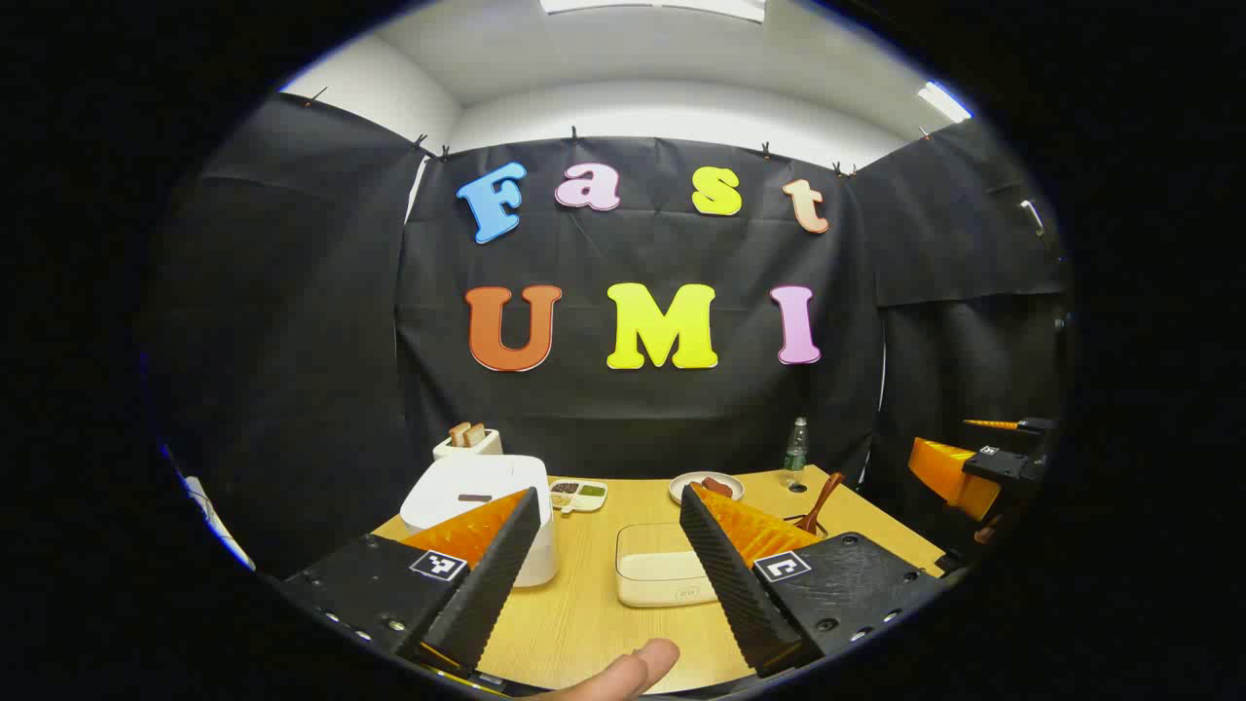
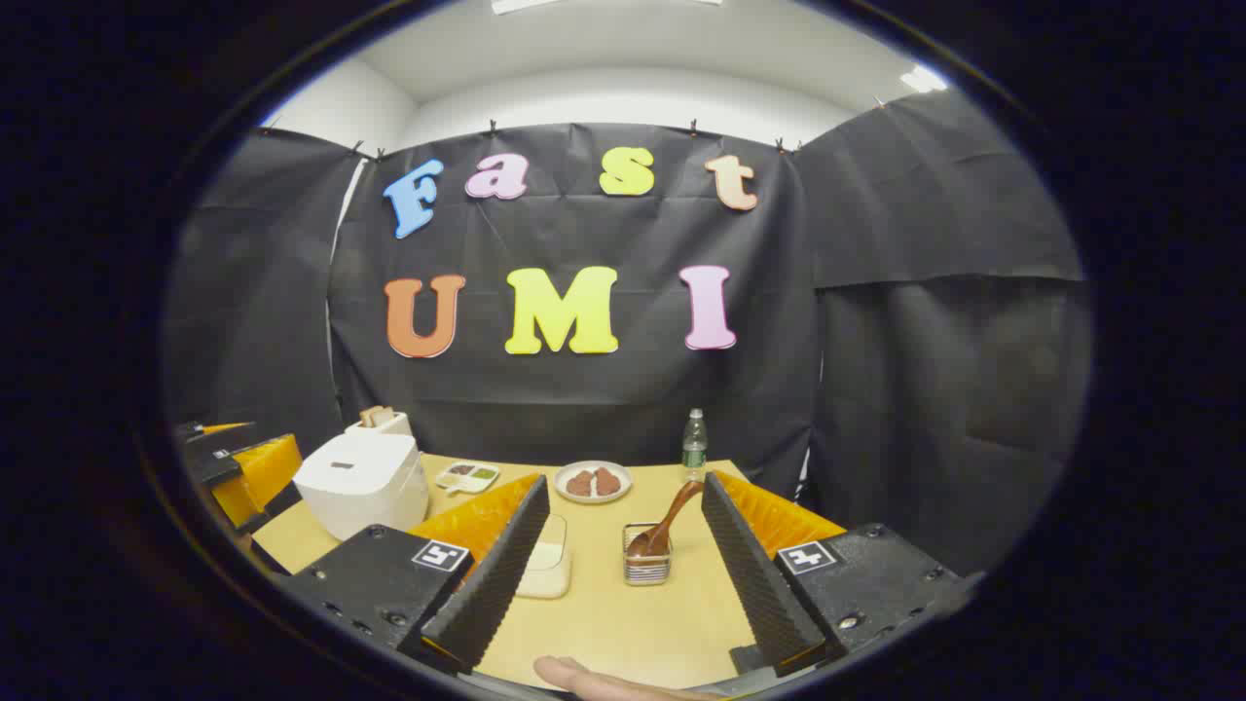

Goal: Close the left gripper, press the button to open the rice cooker; take a wooden spoon from the chopstick holder with the right hand, scoop a spoonful of rice and pour it into the rice cooker, then put the wooden spoon back into the chopstick holder.

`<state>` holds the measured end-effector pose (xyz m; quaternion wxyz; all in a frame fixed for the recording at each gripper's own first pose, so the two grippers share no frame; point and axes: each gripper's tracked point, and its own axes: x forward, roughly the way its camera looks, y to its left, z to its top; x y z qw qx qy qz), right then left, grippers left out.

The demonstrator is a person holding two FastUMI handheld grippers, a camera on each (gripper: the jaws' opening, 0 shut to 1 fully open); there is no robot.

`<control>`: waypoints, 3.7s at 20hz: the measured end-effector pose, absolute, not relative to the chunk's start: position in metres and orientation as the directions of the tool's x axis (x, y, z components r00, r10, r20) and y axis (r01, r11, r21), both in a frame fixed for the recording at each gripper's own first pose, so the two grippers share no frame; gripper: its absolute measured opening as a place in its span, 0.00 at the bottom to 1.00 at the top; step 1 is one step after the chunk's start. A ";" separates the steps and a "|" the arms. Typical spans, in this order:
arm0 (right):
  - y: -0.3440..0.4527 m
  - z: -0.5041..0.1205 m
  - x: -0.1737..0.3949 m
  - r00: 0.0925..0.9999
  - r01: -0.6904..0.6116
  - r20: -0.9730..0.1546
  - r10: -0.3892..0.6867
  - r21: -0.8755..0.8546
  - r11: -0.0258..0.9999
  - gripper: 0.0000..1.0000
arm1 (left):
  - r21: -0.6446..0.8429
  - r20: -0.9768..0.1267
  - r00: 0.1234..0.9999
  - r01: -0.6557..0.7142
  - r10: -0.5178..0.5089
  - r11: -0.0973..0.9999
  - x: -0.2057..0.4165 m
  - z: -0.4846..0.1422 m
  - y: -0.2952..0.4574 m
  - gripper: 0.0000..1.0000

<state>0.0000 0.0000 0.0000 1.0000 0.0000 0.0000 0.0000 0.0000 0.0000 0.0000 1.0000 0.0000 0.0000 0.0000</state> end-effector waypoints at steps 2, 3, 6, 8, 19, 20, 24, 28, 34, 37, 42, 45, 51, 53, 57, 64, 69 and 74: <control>-0.007 -0.003 0.003 1.000 -0.002 -0.003 0.002 0.008 1.000 1.00 | -0.005 -0.005 1.000 0.001 -0.001 1.000 0.000 -0.004 -0.003 0.92; -0.009 -0.003 0.006 1.000 -0.009 -0.002 0.009 0.013 1.000 1.00 | -0.009 -0.007 1.000 0.004 -0.004 1.000 0.003 -0.004 -0.005 0.92; -0.017 -0.007 0.015 1.000 -0.010 -0.008 0.010 0.019 1.000 1.00 | -0.022 -0.024 1.000 -0.009 0.008 1.000 0.002 -0.009 -0.004 0.92; -0.018 -0.008 0.019 1.000 -0.011 -0.003 0.011 0.025 1.000 1.00 | -0.016 -0.018 1.000 -0.006 0.005 1.000 0.002 -0.008 -0.005 0.92; -0.015 0.001 0.019 0.999 -0.006 0.037 0.006 -0.005 1.000 1.00 | -0.005 -0.015 1.000 -0.013 0.013 1.000 0.006 -0.014 0.011 0.92; -0.013 0.001 0.019 0.999 -0.007 0.039 0.007 -0.006 1.000 1.00 | -0.014 -0.018 1.000 -0.010 0.010 1.000 0.008 -0.015 0.013 0.92; -0.012 0.000 0.021 0.999 -0.010 0.047 0.010 -0.009 1.000 1.00 | -0.061 -0.020 1.000 0.006 -0.007 0.998 0.021 -0.018 0.025 0.92; -0.011 0.001 0.027 0.997 -0.011 0.073 0.012 -0.023 1.000 1.00 | -0.094 -0.012 1.000 0.027 -0.029 0.995 0.036 -0.018 0.041 0.67; -0.001 -0.004 0.041 0.995 -0.049 0.083 0.051 -0.024 0.998 1.00 | 0.015 0.011 1.000 -0.015 0.015 1.000 0.053 -0.014 0.068 0.48; 0.001 -0.005 0.049 0.993 -0.064 0.096 0.065 -0.014 0.998 1.00 | 0.065 0.010 0.998 -0.060 0.059 0.996 0.064 -0.015 0.080 0.32; -0.004 -0.010 0.064 0.991 -0.068 0.113 0.068 -0.012 0.998 1.00 | 0.082 -0.054 0.997 -0.059 0.063 0.995 0.091 -0.032 0.093 0.00; -0.008 -0.015 0.069 0.991 -0.075 0.109 0.076 -0.008 0.997 1.00 | 0.078 -0.090 0.992 -0.078 0.085 0.994 0.111 -0.037 0.103 0.00; -0.025 -0.017 0.077 0.990 -0.066 0.126 0.065 0.005 0.998 1.00 | 0.052 -0.204 0.971 -0.120 0.128 0.991 0.154 -0.061 0.136 0.00; -0.034 -0.015 0.081 0.991 -0.048 0.127 0.047 0.003 0.999 1.00 | 0.075 -0.239 0.959 -0.136 0.150 0.988 0.167 -0.069 0.149 0.00; -0.050 -0.016 0.087 0.993 -0.019 0.118 0.018 0.001 1.000 1.00 | 0.083 -0.328 0.928 -0.157 0.176 0.984 0.194 -0.092 0.167 0.00; -0.079 -0.008 0.091 0.991 0.043 0.125 -0.040 -0.024 0.999 1.00 | 0.097 -0.444 0.866 -0.211 0.232 0.973 0.212 -0.125 0.194 0.00; -0.094 -0.004 0.090 0.989 0.062 0.137 -0.056 -0.034 0.998 1.00 | 0.131 -0.458 0.852 -0.218 0.254 0.967 0.215 -0.135 0.194 0.00; -0.122 0.003 0.091 0.987 0.082 0.137 -0.081 0.000 0.997 1.00 | 0.080 -0.487 0.841 -0.226 0.236 0.971 0.213 -0.146 0.190 0.00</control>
